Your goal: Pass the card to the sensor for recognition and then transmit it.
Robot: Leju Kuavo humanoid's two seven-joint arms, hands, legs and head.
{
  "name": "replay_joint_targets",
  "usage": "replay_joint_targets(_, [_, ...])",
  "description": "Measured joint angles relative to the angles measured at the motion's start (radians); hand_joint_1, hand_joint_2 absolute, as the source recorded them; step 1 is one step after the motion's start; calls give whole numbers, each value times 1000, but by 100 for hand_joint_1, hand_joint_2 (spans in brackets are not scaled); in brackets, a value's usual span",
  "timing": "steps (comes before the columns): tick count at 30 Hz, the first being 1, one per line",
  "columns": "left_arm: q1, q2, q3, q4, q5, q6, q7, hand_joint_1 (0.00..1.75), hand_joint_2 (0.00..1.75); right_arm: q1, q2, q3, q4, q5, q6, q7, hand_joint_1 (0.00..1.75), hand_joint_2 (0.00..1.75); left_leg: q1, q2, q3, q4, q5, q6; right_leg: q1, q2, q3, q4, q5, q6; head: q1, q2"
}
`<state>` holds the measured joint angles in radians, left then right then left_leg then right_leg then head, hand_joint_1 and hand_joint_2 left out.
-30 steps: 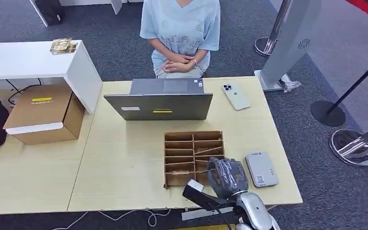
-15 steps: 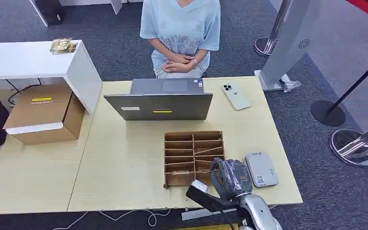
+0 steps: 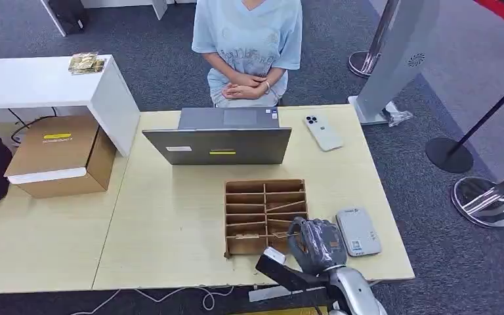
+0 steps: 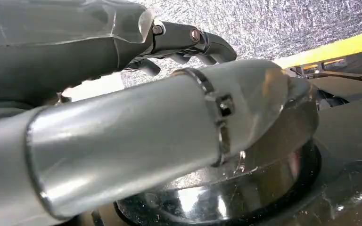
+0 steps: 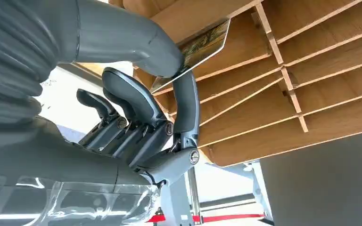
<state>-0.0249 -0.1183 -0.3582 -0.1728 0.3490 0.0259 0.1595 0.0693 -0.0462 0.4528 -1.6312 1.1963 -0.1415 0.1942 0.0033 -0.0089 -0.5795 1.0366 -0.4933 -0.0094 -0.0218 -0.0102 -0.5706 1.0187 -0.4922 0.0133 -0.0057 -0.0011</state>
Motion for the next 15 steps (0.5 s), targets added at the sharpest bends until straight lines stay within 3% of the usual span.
replay_joint_targets(15, [0, 0, -2, 0, 0, 0, 2, 0, 0, 14, 0, -9, -22, -13, -1, -8, 175, 175, 0, 0, 0, 0, 0, 0, 0, 0, 0, 0, 0, 0, 0, 0])
